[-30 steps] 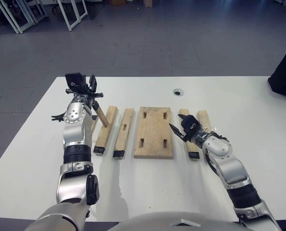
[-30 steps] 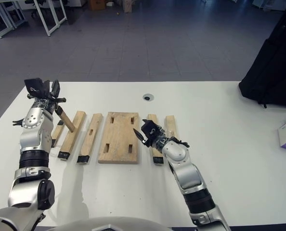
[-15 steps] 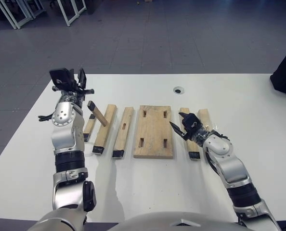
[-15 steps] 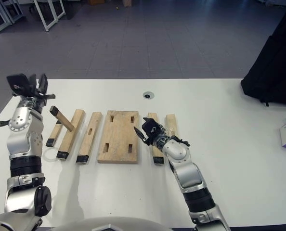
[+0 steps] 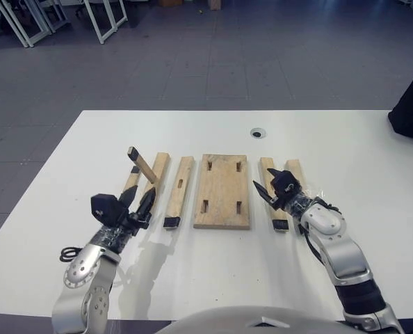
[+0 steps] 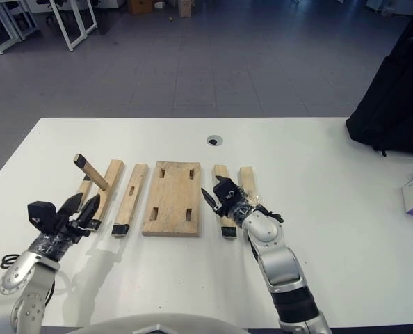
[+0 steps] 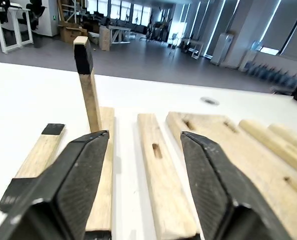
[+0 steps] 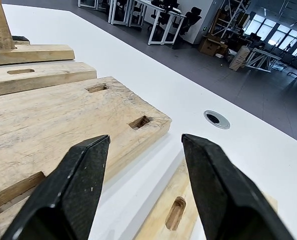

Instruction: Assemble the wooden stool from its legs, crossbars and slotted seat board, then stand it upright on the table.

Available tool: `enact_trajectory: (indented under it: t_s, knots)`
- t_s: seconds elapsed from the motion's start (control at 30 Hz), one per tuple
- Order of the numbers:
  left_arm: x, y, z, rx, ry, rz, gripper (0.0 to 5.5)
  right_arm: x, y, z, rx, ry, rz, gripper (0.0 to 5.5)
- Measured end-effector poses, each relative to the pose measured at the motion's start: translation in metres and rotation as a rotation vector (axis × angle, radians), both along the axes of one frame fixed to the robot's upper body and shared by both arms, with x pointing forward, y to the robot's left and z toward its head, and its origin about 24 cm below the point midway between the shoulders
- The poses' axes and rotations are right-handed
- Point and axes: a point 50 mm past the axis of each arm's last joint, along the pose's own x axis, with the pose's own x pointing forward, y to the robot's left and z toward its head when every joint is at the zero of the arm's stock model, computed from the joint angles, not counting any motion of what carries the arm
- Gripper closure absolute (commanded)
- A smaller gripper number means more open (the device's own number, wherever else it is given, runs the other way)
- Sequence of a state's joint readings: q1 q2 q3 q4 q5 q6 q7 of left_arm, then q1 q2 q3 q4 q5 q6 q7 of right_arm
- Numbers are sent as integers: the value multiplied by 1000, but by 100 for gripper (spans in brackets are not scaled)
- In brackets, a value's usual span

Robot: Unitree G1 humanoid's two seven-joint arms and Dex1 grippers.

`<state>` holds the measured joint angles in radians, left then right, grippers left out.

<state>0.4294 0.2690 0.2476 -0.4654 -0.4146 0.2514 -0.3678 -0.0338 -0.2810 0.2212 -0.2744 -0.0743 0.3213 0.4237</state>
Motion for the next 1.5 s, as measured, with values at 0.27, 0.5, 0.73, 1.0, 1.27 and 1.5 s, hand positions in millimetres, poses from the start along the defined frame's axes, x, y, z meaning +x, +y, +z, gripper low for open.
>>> enact_trajectory:
  t_s: [0.27, 0.5, 0.73, 1.0, 1.27, 1.5]
  knots:
    - [-3, 6, -37, 125, 184, 111, 224, -5, 7, -1, 1, 11, 30, 286]
    - [6, 10, -53, 108, 297, 131, 224, -6, 8, -2, 0, 14, 35, 286]
    - [25, 12, -53, 140, 322, 139, 224, -5, 11, -3, 0, 20, 48, 286]
    - [48, 22, -46, 194, 367, 128, 224, -6, 15, -3, 11, 20, 52, 286]
    - [54, 18, -48, 197, 375, 87, 302, -4, 17, -3, 13, 18, 57, 286]
    - [54, 16, -50, 199, 371, 79, 345, -3, 16, -3, 9, 17, 56, 286]
